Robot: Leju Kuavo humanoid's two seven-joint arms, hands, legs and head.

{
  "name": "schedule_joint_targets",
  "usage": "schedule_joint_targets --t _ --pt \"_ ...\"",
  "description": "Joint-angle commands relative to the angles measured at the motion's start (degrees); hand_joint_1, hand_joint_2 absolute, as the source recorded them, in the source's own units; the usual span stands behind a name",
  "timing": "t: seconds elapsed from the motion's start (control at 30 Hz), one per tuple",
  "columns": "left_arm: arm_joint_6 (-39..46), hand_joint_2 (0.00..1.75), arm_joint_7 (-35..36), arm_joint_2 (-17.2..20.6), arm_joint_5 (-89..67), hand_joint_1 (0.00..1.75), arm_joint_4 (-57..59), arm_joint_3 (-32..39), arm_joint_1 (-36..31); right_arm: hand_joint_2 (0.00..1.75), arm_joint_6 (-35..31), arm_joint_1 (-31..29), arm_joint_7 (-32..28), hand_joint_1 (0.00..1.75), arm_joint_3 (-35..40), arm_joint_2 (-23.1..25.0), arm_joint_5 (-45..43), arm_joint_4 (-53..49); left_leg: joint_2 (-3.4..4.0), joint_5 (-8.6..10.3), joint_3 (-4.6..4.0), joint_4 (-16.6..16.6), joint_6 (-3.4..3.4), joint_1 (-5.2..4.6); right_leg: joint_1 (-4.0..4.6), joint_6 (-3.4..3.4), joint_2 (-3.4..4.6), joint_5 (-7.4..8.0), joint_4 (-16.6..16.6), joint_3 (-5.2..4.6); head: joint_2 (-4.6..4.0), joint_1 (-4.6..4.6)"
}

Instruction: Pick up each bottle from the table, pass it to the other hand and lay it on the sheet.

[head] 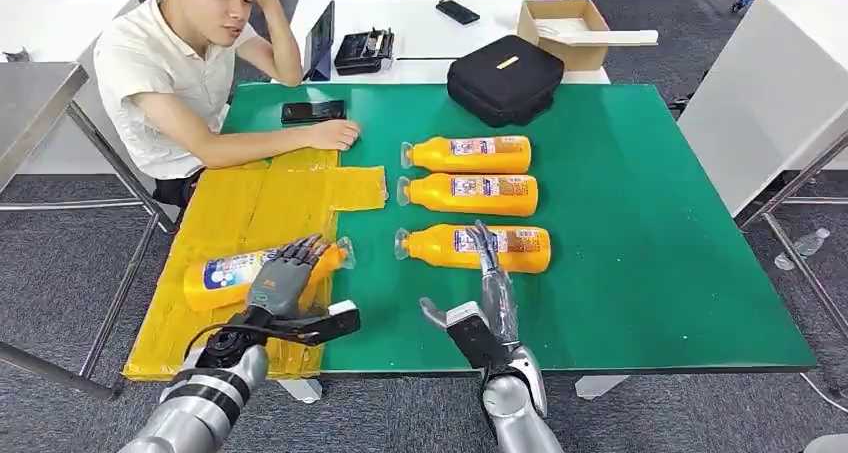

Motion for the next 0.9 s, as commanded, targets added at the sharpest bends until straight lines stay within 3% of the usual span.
schedule_joint_targets --t 0.03,0.33,0.73,0.83,0.9 --pt "7.95 1.75 -0.51 -2.43 1.49 0.0 -10.72 -3.67 6.62 1.75 -0.31 1.37 2.03 0.0 -0.57 -0.86 1.4 -2.32 0.23 0.07 -0.2 -0.07 0.0 0.01 0.04 -0.14 0.14 0.13 -0.09 0.03 0.0 0.0" --pt "8.21 1.75 -0.76 -5.17 4.19 0.0 -32.82 -7.14 12.6 1.75 -0.47 3.01 3.9 0.0 -0.07 -0.43 2.72 -4.81 0.38 0.12 -1.16 0.12 0.03 0.06 0.09 -0.23 0.13 0.21 0.03 -0.72 0.0 0.0" --pt "7.26 1.75 -3.31 -6.59 11.68 0.0 -41.42 -9.06 16.24 1.75 -1.45 5.1 4.15 0.0 -0.02 -0.19 3.14 -8.89 0.42 0.12 -1.49 0.11 0.03 0.06 0.1 -0.23 0.15 0.22 0.02 -1.07 0.0 0.0" --pt "5.56 1.75 -5.58 -7.67 20.81 0.0 -46.43 -9.05 18.28 1.75 -5.26 6.97 5.87 0.0 0.35 -0.61 8.24 -14.24 0.43 0.09 -1.55 0.14 0.04 0.05 0.09 -0.23 0.15 0.19 0.05 -1.12 0.0 0.0" --pt "3.79 1.75 -6.66 -7.81 25.83 0.0 -48.52 -8.77 19.33 1.75 -7.88 7.35 10.46 0.0 2.39 -2.92 18.72 -15.7 0.43 0.06 -1.56 0.16 0.05 0.07 0.1 -0.26 0.13 0.17 0.05 -1.11 0.0 0.0"
